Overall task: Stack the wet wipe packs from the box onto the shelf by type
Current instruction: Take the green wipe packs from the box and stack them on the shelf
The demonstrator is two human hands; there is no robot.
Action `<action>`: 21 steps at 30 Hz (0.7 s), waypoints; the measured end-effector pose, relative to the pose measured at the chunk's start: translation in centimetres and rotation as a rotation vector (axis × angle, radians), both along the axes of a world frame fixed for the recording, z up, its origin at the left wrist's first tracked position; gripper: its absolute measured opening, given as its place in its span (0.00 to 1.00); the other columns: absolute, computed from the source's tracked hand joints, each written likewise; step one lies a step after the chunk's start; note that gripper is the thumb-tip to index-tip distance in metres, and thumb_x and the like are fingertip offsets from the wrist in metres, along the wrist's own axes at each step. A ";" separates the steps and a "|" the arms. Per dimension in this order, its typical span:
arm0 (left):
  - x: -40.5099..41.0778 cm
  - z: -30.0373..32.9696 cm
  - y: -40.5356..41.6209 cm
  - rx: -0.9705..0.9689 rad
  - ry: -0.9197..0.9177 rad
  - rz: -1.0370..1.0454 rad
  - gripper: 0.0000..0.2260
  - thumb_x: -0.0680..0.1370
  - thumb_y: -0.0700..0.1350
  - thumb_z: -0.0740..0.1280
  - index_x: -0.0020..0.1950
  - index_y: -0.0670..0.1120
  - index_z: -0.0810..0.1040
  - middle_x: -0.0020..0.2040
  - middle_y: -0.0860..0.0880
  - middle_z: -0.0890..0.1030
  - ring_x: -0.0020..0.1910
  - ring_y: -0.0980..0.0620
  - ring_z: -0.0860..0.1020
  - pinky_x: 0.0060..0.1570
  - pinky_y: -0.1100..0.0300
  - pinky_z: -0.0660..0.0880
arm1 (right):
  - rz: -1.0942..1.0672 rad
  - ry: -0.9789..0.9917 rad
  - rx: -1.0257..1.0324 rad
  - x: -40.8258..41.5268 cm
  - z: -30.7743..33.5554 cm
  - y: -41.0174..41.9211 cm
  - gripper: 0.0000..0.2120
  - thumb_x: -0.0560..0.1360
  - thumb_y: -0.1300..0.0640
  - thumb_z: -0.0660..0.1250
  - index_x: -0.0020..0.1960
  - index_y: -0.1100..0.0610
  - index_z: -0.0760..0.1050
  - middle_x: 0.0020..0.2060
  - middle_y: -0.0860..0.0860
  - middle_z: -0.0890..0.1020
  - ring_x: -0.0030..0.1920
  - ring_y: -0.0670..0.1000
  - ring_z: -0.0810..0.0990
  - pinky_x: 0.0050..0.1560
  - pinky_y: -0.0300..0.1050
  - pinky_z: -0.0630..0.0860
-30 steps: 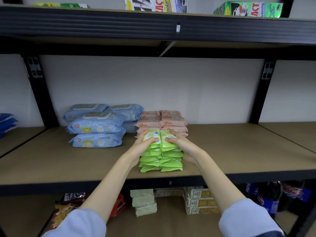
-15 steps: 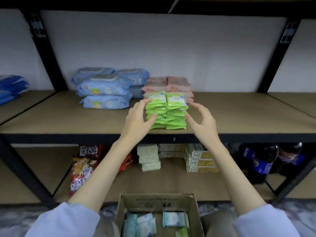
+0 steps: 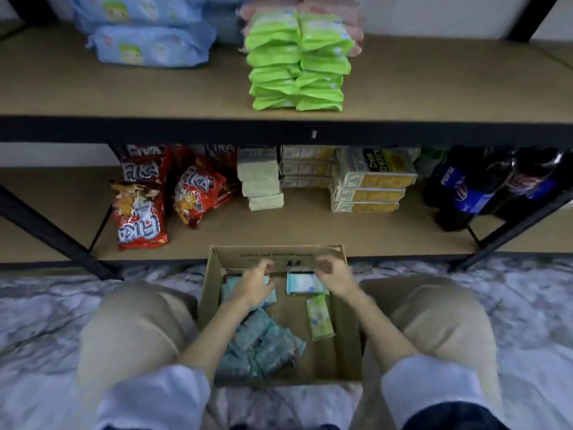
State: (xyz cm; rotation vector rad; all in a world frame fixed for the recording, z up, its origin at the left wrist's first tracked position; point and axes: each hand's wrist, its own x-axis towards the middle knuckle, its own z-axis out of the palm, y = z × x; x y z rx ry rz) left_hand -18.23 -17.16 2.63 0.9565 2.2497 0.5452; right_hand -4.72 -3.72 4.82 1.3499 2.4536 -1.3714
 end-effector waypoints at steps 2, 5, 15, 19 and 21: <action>0.4 -4.3 -1.3 -0.125 -0.087 0.013 0.19 0.78 0.46 0.63 0.69 0.46 0.65 0.63 0.46 0.74 0.60 0.45 0.74 0.58 0.53 0.72 | -0.001 -0.110 -0.072 0.5 -3.4 -0.8 0.17 0.77 0.62 0.63 0.65 0.61 0.71 0.62 0.60 0.76 0.62 0.58 0.74 0.56 0.42 0.69; 0.5 -9.2 -2.7 -0.205 -0.155 0.021 0.19 0.78 0.44 0.63 0.68 0.43 0.66 0.61 0.41 0.76 0.59 0.44 0.75 0.57 0.53 0.73 | -0.035 -0.185 -0.146 1.7 -7.6 -2.0 0.18 0.76 0.64 0.63 0.65 0.61 0.71 0.60 0.61 0.77 0.61 0.59 0.75 0.54 0.40 0.68; -1.7 -17.7 3.1 -0.027 -0.266 0.182 0.18 0.76 0.39 0.65 0.65 0.43 0.70 0.60 0.40 0.75 0.60 0.44 0.73 0.53 0.60 0.69 | -0.240 -0.245 -0.265 0.7 -18.0 1.6 0.25 0.76 0.64 0.62 0.72 0.59 0.62 0.61 0.63 0.76 0.61 0.61 0.74 0.56 0.44 0.70; -2.1 -21.1 5.9 0.030 -0.309 0.280 0.19 0.74 0.33 0.66 0.64 0.40 0.71 0.59 0.38 0.74 0.60 0.40 0.73 0.56 0.54 0.71 | -0.232 -0.252 -0.277 -0.2 -22.4 1.6 0.36 0.74 0.65 0.63 0.76 0.56 0.50 0.67 0.61 0.69 0.64 0.59 0.71 0.61 0.45 0.68; -2.1 -22.1 7.3 0.056 -0.334 0.315 0.19 0.73 0.32 0.67 0.64 0.38 0.71 0.58 0.40 0.75 0.60 0.42 0.74 0.56 0.56 0.70 | -0.272 -0.259 -0.263 0.0 -24.4 1.2 0.40 0.73 0.62 0.66 0.76 0.56 0.46 0.72 0.61 0.62 0.70 0.58 0.64 0.67 0.45 0.64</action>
